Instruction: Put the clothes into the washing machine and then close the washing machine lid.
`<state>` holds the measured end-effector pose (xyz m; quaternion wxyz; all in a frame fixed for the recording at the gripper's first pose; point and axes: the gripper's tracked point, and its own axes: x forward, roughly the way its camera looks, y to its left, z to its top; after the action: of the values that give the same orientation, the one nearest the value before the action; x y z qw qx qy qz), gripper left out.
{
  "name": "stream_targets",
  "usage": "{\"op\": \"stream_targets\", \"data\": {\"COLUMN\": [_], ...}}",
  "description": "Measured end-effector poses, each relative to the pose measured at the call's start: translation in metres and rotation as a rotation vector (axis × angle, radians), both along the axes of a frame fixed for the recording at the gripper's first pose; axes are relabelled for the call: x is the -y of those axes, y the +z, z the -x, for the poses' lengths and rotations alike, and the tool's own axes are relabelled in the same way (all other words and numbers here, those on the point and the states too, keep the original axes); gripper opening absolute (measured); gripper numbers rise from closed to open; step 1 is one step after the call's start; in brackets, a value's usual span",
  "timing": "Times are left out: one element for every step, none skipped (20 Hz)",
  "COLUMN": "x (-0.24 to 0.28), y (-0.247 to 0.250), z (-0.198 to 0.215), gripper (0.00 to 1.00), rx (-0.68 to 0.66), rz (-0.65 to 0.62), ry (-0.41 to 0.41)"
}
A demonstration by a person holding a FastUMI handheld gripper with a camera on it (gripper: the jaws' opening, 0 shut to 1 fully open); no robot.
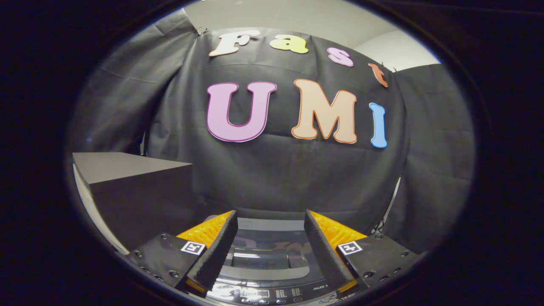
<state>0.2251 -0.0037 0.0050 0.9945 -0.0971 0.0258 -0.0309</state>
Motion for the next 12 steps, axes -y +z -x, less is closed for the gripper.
{"op": "stream_targets", "data": {"x": [-0.003,-0.005,-0.009,-0.013,-0.014,-0.015,-0.016,-0.017,-0.018,-0.016,-0.014,-0.014], "y": [0.000,0.001,0.004,0.005,0.004,-0.001,-0.006,-0.009,-0.010,-0.010,-0.010,-0.013], "z": [0.006,0.012,0.018,0.023,0.029,0.036,0.042,0.050,0.057,0.066,0.072,0.079], "gripper": [0.97,0.97,0.97,0.97,0.97,0.97,0.97,0.97,0.97,0.97,0.97,0.97], "rx": [-0.004,-0.006,0.002,0.010,0.010,-0.001,-0.014,-0.023,-0.021,-0.019,-0.007,-0.006], "rz": [-0.011,-0.017,-0.015,-0.009,0.000,0.006,0.008,0.005,-0.002,-0.009,-0.018,-0.021], "ry": [0.013,0.027,0.050,0.070,0.081,0.092,0.102,0.117,0.128,0.129,0.123,0.127]}}
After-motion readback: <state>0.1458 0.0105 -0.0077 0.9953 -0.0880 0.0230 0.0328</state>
